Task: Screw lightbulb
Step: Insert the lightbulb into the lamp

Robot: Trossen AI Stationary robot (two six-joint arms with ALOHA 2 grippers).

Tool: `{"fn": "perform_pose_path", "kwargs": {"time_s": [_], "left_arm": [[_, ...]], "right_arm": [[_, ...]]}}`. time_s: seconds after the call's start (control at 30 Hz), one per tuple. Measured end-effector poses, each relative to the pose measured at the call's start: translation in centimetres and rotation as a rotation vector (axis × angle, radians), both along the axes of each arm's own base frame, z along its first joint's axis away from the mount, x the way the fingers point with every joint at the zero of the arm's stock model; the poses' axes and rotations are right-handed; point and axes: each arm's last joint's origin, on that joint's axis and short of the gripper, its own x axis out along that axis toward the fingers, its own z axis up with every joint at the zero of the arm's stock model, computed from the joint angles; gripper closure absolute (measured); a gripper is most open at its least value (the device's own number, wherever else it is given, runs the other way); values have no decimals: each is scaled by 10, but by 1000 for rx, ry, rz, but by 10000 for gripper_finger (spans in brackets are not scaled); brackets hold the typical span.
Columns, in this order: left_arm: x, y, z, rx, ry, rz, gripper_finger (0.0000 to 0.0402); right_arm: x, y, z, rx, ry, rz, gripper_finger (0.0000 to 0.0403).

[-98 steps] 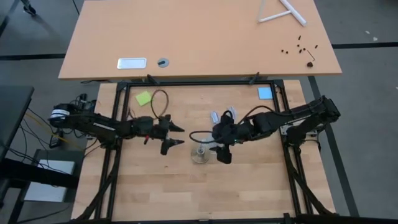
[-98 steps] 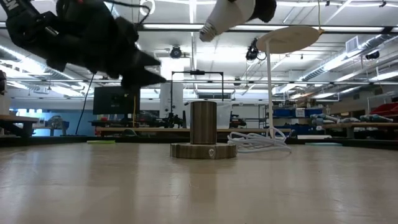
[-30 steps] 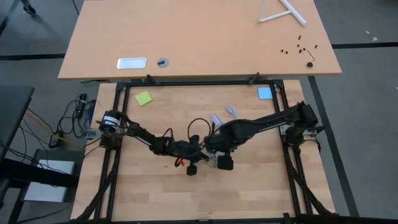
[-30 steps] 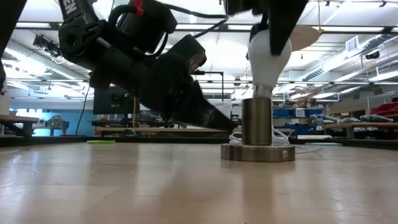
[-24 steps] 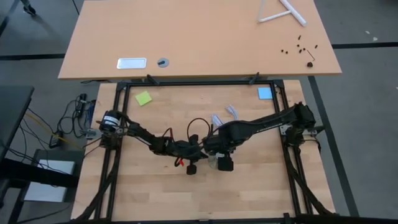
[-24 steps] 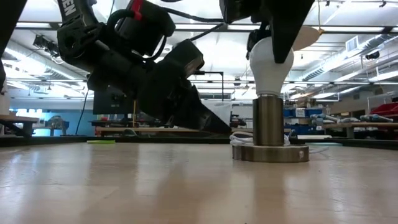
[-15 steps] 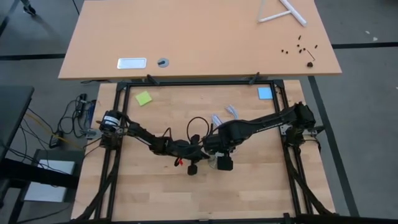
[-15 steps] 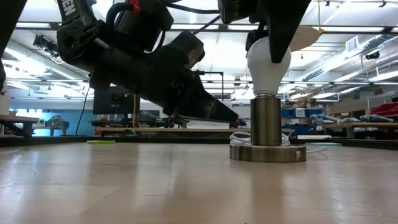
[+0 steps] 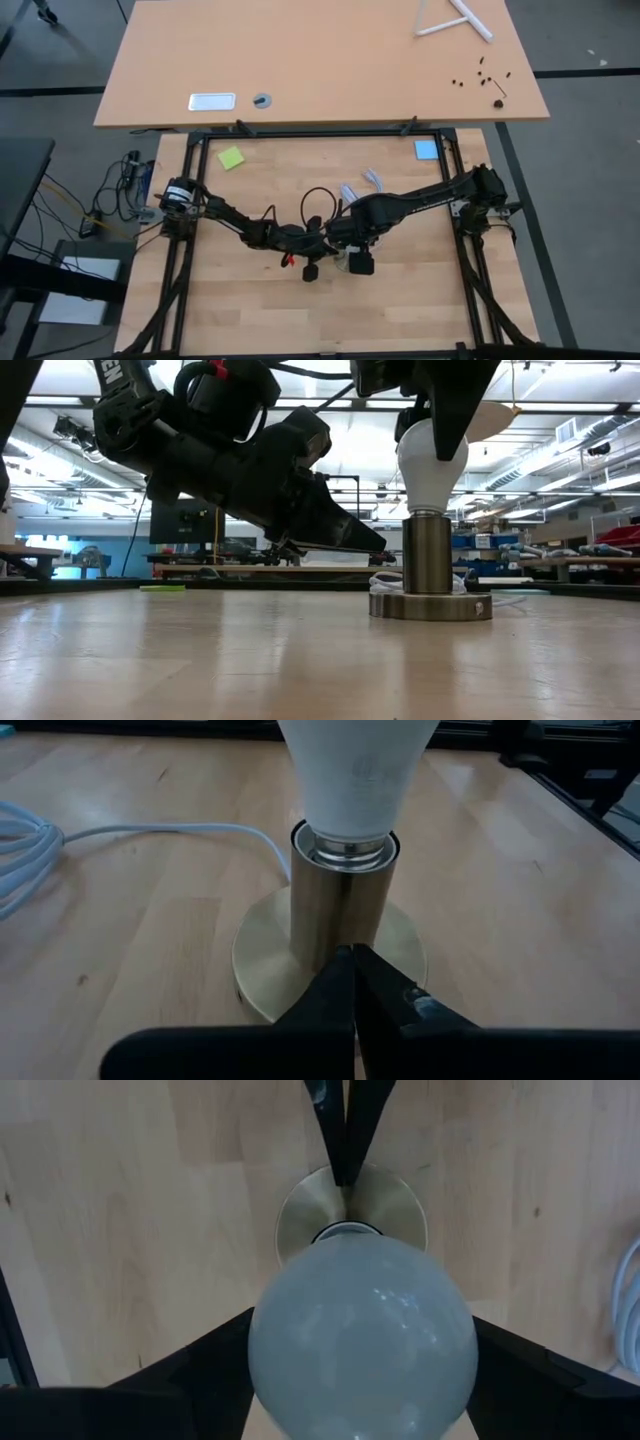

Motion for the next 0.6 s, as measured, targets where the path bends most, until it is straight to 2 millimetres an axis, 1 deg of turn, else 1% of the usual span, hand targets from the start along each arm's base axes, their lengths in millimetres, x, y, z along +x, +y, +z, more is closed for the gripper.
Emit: {"fn": "perform_pose_path", "kwargs": {"time_s": [0.33,0.5,0.6], "left_arm": [[0,0,0,0,1,0,401],[0,0,0,0,0,0,401],[0,0,0,0,-1,0,401]], "right_arm": [[0,3,0,-16,-8,11,61],[0,3,0,-16,-14,13,59],[1,4,0,-15,-24,18,69]]}}
